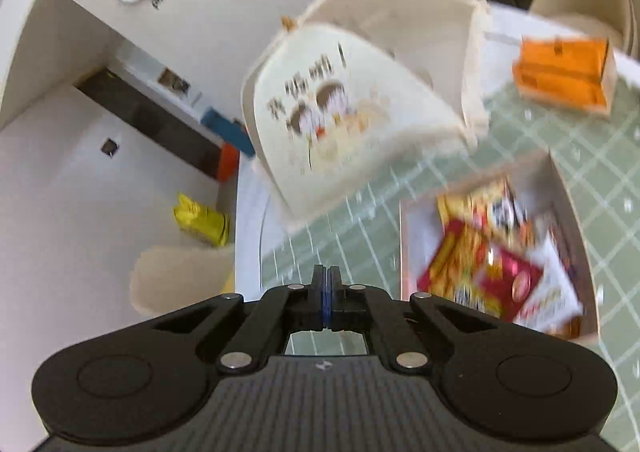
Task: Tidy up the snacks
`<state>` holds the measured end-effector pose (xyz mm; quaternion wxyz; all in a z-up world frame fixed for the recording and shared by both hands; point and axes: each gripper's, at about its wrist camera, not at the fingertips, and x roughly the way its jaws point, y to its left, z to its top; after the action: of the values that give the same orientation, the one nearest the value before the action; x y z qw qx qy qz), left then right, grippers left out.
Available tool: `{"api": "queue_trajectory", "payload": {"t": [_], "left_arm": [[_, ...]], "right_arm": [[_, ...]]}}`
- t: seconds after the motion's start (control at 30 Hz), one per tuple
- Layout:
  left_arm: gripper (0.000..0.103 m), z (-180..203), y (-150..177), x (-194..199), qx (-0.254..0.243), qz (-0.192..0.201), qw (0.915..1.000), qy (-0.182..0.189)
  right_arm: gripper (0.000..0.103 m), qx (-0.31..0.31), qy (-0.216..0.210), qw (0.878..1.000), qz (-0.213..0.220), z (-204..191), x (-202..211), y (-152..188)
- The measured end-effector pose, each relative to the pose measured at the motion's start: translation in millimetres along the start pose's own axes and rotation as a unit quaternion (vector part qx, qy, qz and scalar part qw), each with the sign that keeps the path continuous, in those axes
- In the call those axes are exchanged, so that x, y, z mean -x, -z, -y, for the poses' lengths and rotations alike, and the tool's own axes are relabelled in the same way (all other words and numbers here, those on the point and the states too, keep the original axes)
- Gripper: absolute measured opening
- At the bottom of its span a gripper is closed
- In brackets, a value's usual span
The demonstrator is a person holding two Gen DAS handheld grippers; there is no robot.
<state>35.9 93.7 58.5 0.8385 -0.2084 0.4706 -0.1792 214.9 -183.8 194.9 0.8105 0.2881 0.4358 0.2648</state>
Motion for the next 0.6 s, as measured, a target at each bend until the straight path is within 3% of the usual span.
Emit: {"api": "queue_trajectory", "payload": {"t": [0.07,0.13,0.2,0.23,0.3,0.4,0.43,0.53,0.6], "left_arm": [[0.023,3.7,2.0,-2.8,-0.010,0.003,0.9999,-0.007],[0.023,4.5,4.6,-9.0,-0.015,0.003,0.9997,-0.017],[0.023,2.0,6.2,-12.4,-0.012,0.006,0.9995,-0.028],[0.023,0.9,5.4,-12.3,-0.012,0.012,0.9993,-0.034],[0.023,0.5,-4.5,-14.0,-0.023,0.019,0.9984,-0.048],[0.023,2.7,-42.2,-27.8,-0.061,0.027,0.9948,-0.077],[0.023,0.6,-55.0,-36.5,-0.061,0.020,0.9943,-0.085],[0.023,-12.3,-89.4,-73.3,-0.016,-0.008,0.9912,-0.131],[0.024,-17.5,-100.9,-91.7,0.005,-0.015,0.9906,-0.136]], "right_arm": [[0.001,0.034,0.033,0.998,0.034,0.9,-3.2,-5.3],[0.002,0.061,0.092,0.993,0.049,12.6,-17.0,-5.7],[0.006,0.058,0.155,0.985,0.046,35.9,-27.7,-3.2],[0.006,0.049,0.166,0.984,0.036,47.5,-29.6,1.9],[0.010,0.053,0.142,0.988,0.010,63.1,-29.6,20.3],[0.037,0.093,0.126,0.987,-0.023,62.4,-38.7,51.0],[0.040,0.109,0.125,0.986,-0.026,58.7,-41.1,61.3],[0.047,0.152,0.125,0.980,-0.030,42.9,-43.8,91.3],[0.054,0.158,0.123,0.979,-0.034,36.4,-41.8,110.4]]}}
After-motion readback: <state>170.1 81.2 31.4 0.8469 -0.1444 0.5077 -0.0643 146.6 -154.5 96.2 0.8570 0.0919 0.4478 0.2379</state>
